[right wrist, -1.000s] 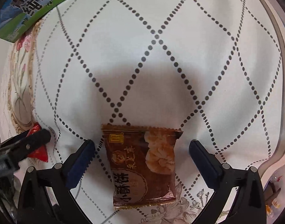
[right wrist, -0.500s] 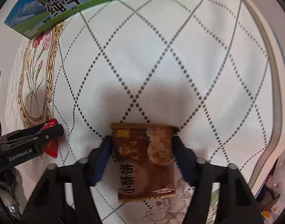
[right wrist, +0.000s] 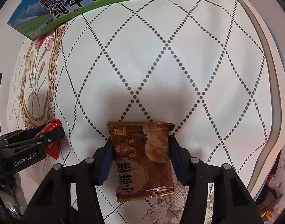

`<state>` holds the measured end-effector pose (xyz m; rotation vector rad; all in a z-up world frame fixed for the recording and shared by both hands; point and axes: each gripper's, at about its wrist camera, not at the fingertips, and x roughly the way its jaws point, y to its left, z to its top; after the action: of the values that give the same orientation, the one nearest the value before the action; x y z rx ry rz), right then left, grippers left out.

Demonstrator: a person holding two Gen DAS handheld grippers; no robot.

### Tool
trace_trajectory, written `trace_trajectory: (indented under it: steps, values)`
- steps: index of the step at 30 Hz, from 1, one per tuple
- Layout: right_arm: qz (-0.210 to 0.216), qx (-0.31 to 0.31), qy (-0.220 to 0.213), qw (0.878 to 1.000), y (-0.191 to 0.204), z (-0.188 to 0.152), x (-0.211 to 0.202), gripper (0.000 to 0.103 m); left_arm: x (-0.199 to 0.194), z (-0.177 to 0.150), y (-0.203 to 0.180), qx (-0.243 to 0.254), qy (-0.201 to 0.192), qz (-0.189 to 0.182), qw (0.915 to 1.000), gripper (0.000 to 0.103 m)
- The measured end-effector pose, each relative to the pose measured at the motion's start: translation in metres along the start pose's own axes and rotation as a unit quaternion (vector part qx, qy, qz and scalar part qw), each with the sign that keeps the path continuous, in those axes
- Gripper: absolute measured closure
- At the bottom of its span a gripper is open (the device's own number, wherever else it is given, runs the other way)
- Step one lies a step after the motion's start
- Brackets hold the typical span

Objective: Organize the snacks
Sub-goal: 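Lift both held packs off the bed cover, then carry both packs into the box and open both tools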

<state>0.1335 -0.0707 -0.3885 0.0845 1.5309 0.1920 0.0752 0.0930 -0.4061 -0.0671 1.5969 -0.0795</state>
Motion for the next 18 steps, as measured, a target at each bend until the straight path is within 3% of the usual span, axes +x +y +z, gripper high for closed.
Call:
trace_trajectory:
  steps: [8,18]
  values:
    - [0.032,0.0,-0.022,0.999,0.012,0.003,-0.032,0.046,-0.032,0.002,-0.025,0.006,-0.007,-0.022,0.9997,0.06]
    - [0.068,0.007,-0.049,0.996,-0.008,0.008,-0.067,0.046,-0.089,0.013,-0.05,0.009,-0.043,-0.06,0.9972,0.06]
